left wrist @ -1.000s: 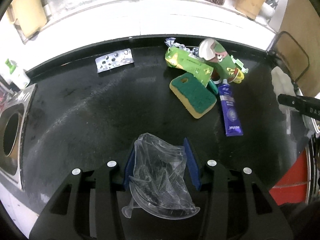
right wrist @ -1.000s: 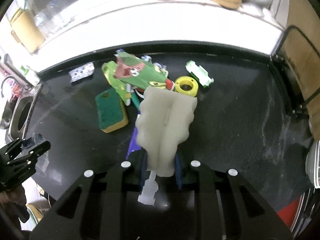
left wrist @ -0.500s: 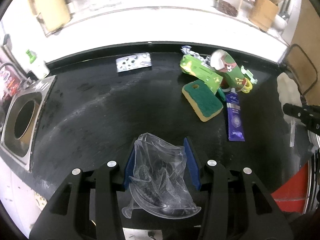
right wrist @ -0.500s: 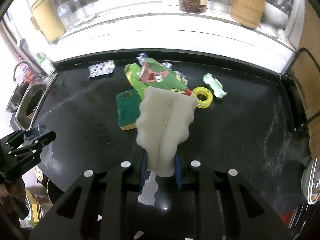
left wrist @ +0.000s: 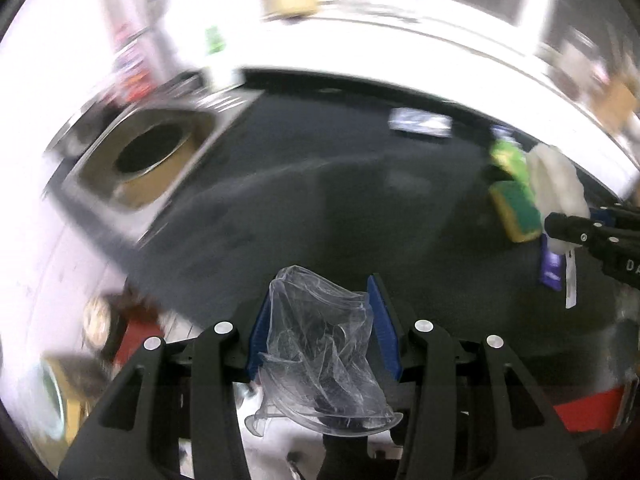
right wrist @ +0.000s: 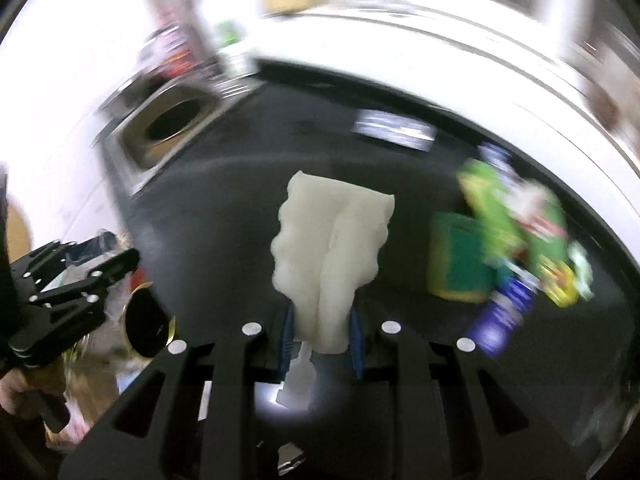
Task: Collect trash
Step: 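Carry bag and foam brush to the floor bin and release both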
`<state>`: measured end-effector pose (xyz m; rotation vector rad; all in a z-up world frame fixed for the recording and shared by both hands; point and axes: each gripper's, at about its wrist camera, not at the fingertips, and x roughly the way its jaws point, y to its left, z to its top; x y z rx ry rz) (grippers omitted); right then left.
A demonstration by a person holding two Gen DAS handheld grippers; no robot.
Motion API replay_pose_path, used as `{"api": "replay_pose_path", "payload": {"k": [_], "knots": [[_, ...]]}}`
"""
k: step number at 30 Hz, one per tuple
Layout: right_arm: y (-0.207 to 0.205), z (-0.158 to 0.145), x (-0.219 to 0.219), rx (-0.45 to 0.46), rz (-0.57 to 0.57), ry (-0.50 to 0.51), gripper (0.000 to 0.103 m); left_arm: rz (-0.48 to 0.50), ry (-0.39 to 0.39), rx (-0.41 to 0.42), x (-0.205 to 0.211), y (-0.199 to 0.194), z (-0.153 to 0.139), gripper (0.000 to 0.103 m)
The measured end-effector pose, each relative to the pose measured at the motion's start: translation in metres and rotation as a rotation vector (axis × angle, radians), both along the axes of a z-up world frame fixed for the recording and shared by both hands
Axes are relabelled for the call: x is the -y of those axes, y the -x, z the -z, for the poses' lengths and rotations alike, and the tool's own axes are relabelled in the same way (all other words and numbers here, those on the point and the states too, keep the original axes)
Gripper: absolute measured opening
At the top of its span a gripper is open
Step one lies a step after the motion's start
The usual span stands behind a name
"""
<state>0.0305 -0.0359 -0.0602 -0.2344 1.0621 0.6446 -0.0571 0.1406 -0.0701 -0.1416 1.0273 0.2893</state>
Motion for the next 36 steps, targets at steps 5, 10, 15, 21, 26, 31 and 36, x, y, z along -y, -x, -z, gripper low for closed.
{"api": "replay_pose_path", "payload": {"k": [5, 10, 15, 21, 26, 31, 36], "knots": [[0.046, 0.007, -0.112, -0.041, -0.285, -0.011, 0.023, -0.236, 0.03, -0.015, -0.073, 0.076, 0.019, 0.044], [0.11, 0.027, -0.221, -0.12, -0.556, -0.03, 0.023, -0.439, 0.062, -0.017, -0.134, 0.152, 0.047, 0.045], [0.168, 0.057, -0.308, -0.206, -0.733, -0.028, 0.023, -0.585, 0.086, -0.01, -0.176, 0.215, 0.086, 0.045], [0.217, 0.129, -0.39, -0.293, -0.838, 0.045, 0.025, -0.71, 0.19, 0.028, -0.223, 0.262, 0.166, 0.045], [0.229, 0.211, -0.451, -0.341, -0.86, 0.137, 0.026, -0.744, 0.222, -0.006, -0.25, 0.27, 0.233, 0.045], [0.23, 0.266, -0.485, -0.349, -0.871, 0.206, 0.027, -0.784, 0.261, -0.003, -0.28, 0.275, 0.278, 0.045], [0.227, 0.301, -0.504, -0.329, -0.882, 0.254, 0.059, -0.767, 0.252, -0.007, -0.292, 0.275, 0.297, 0.075]]}}
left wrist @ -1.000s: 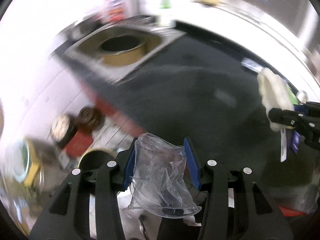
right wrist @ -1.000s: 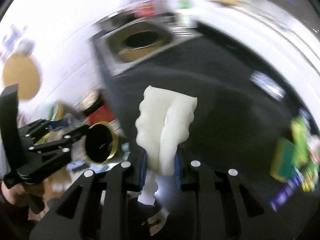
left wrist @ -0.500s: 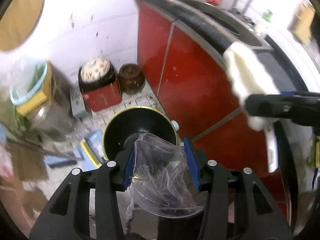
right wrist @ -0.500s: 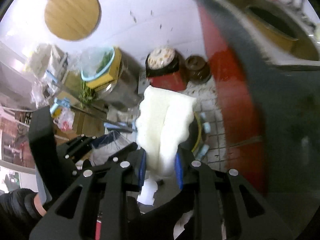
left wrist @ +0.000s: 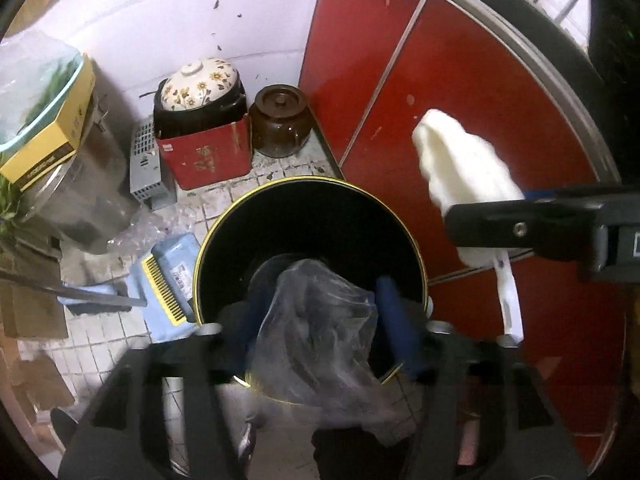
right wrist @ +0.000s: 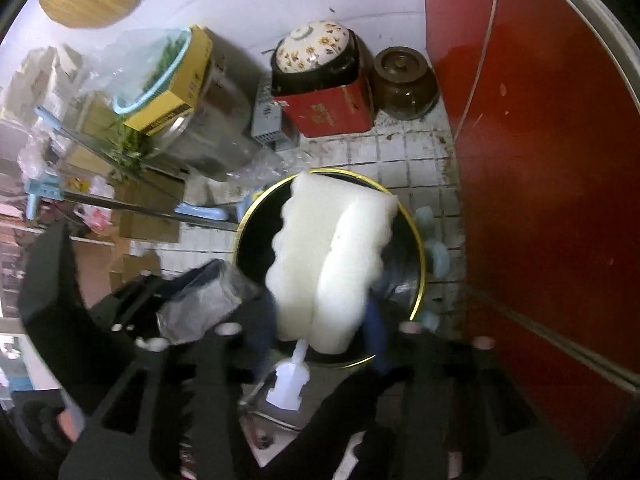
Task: Collect trash
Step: 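Carry bag and foam brush to the floor bin and release both, then bring both tools back over the countertop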
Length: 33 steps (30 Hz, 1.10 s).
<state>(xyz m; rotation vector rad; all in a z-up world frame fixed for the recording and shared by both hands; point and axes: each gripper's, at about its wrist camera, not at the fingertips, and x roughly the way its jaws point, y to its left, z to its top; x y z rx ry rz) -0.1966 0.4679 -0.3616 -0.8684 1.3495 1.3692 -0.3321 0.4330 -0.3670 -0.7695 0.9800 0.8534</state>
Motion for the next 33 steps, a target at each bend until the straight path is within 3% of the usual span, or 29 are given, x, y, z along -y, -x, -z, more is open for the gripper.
{"api": "replay_pose_path", "payload": {"k": [1, 2, 9, 13, 16, 20, 24, 27, 33], "knots": [[-0.001, 0.002, -0.001, 0.004, -0.001, -0.001, 0.071, 0.005, -0.021, -0.015, 0.0, 0.0, 0.0, 0.084], [-0.003, 0.003, -0.002, -0.003, -0.001, -0.004, 0.073, 0.016, -0.034, -0.02, 0.0, 0.001, 0.0, 0.086], [-0.008, -0.023, -0.001, -0.018, 0.008, -0.028, 0.077, 0.025, -0.033, -0.044, 0.002, 0.01, -0.012, 0.086], [-0.019, -0.066, 0.017, -0.008, 0.047, -0.062, 0.078, 0.032, -0.066, -0.038, 0.011, 0.012, -0.051, 0.086], [-0.039, -0.117, 0.046, -0.009, 0.107, -0.121, 0.084, 0.087, -0.134, -0.057, 0.027, 0.0, -0.096, 0.086], [-0.078, -0.198, 0.115, 0.041, 0.224, -0.212, 0.089, 0.189, -0.235, -0.055, 0.056, -0.033, -0.165, 0.092], [-0.12, -0.263, 0.207, 0.134, 0.384, -0.282, 0.092, 0.343, -0.256, 0.009, 0.1, -0.094, -0.227, 0.094], [-0.15, -0.298, 0.284, 0.217, 0.534, -0.312, 0.092, 0.475, -0.234, 0.055, 0.134, -0.142, -0.252, 0.094], [-0.198, -0.344, 0.436, 0.396, 0.847, -0.337, 0.092, 0.83, -0.231, 0.154, 0.237, -0.254, -0.293, 0.094]]}}
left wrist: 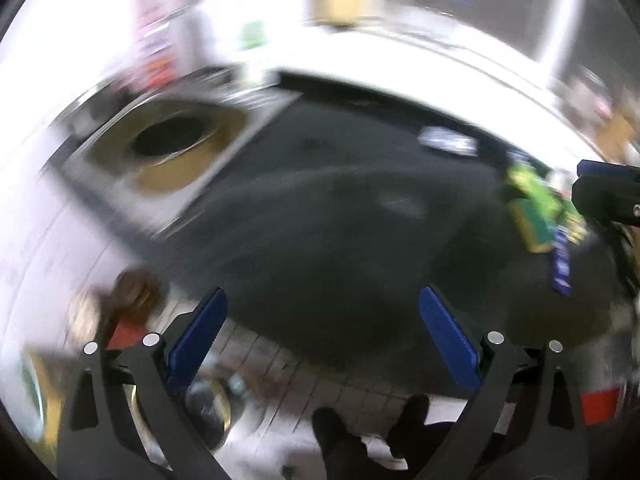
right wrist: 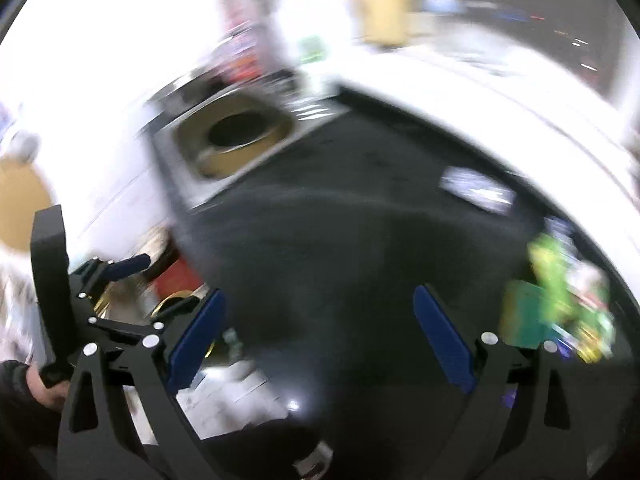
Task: Collect trash
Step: 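Bring both tools back over the countertop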
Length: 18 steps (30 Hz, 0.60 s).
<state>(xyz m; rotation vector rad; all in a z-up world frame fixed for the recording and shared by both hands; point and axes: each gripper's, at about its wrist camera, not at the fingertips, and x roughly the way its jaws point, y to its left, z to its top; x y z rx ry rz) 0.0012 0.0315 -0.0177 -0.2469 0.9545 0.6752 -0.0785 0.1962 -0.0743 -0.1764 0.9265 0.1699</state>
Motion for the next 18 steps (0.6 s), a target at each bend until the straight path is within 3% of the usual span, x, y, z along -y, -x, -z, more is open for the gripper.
{"api": "replay_pose_path", "payload": {"k": [7, 12, 18], "knots": [[-0.021, -0.023, 0.174, 0.087, 0.385, -0.015, 0.092, 0.327, -0.012, 0.032, 0.125, -0.083, -0.026, 0.094], [-0.009, -0.018, 0.259, 0.079, 0.545, -0.034, 0.092, 0.437, -0.035, 0.008, 0.195, -0.103, -0.028, 0.094], [-0.005, -0.01, 0.312, 0.063, 0.625, -0.033, 0.092, 0.5, -0.063, -0.026, 0.243, -0.109, -0.022, 0.094]]}}
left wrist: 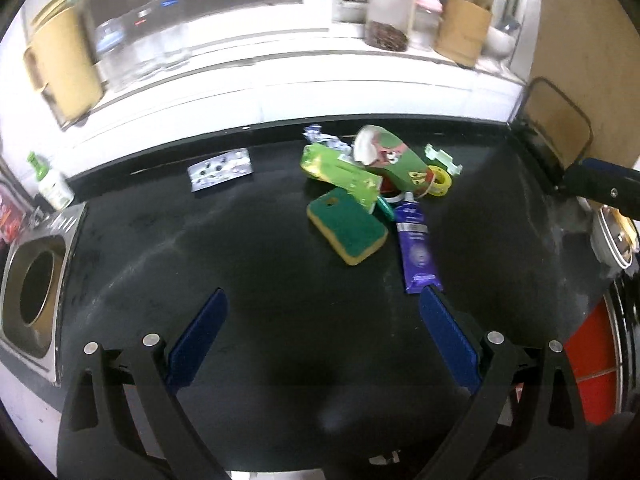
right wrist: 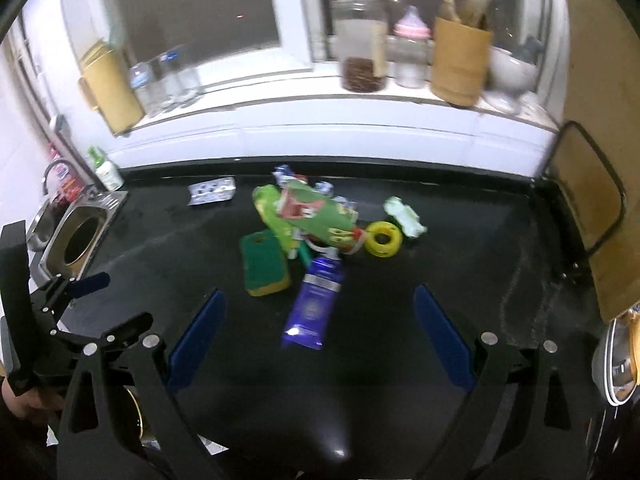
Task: Collect trash
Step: 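Bring both tools back over the countertop, then grasp the green sponge with the left tool while the right tool grasps the green toy car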
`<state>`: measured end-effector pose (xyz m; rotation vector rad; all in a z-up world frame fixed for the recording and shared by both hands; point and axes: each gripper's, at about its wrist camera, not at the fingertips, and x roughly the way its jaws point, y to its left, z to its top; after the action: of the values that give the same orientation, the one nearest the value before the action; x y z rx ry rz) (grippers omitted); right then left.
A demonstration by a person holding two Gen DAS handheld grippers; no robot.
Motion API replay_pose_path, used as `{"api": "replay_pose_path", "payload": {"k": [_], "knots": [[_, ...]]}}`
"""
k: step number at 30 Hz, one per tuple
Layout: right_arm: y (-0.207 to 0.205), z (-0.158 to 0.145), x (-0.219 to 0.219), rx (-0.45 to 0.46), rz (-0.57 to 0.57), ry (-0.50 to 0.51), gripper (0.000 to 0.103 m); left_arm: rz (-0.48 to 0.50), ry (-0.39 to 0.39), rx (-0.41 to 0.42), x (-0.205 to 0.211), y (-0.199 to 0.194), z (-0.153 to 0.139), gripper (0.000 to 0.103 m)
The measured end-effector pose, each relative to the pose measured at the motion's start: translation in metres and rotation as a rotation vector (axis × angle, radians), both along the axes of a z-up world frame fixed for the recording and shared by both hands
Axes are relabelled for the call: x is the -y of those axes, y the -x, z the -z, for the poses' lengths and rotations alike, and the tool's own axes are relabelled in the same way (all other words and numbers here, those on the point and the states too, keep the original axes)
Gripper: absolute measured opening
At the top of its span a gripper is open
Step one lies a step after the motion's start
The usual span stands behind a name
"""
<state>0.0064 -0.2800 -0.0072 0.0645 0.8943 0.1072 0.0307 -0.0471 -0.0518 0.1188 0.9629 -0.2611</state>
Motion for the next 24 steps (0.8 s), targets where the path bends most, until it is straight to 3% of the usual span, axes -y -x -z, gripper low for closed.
{"api": "replay_pose_path", "payload": {"k": [12, 24], "knots": [[-0.033, 0.031, 0.044, -0.043, -0.022, 0.01, 0.092, -0.085, -0.023, -0.056, 0.046, -0.051, 0.028, 0.094], [-0.104, 0.095, 0.086, -0.149, -0.074, 0.033, 0.092, -0.267, -0.069, -0.183, 0.075, -0.131, 0.118, 0.094]]}}
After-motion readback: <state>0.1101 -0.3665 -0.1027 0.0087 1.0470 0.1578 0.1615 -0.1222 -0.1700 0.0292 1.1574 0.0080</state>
